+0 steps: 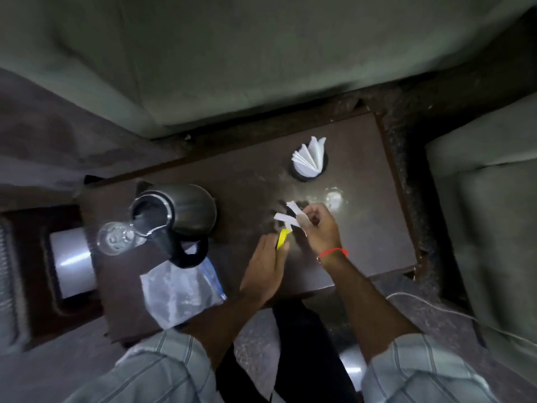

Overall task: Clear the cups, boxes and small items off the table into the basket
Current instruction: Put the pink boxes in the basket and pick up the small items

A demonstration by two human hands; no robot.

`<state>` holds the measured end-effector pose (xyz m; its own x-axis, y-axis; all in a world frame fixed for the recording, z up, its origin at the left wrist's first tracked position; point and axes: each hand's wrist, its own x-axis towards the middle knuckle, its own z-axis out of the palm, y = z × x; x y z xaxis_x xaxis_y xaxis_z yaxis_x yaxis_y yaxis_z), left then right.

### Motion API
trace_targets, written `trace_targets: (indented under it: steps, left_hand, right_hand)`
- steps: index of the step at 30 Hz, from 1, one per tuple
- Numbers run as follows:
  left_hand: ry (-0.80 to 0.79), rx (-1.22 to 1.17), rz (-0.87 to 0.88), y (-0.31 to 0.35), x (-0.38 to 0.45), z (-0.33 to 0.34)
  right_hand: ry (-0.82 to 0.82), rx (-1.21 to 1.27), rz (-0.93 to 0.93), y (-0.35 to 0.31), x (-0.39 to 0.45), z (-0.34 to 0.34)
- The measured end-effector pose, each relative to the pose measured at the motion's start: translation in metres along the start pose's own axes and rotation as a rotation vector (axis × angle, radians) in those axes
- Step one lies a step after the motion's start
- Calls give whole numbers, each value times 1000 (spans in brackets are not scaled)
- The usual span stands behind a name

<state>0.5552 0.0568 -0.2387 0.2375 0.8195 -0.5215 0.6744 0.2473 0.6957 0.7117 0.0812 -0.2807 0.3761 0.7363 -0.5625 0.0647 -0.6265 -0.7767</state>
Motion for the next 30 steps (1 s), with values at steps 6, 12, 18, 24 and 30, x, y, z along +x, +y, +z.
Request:
trace_targets:
  steps: [6,12,18,24,30]
  left_hand:
    - [234,-255,107,-8,-68,-95]
    - [647,-477,121,-36,-106,-220]
    - [1051,-475,-110,-133,-147,-378]
    - [1076,-440,-446,-248,-165,-484]
    - [986,-561,-576,-323,-156,-550]
  right_hand:
    - [-123,244,-105,-103,-60,56]
    - [-260,251,-317,-213,-110,147]
    - [-653,81,-408,-284,-168,316]
    - [-877,-187,-344,-283,-205,472]
    - [-825,-440,-356,-264,-213,588]
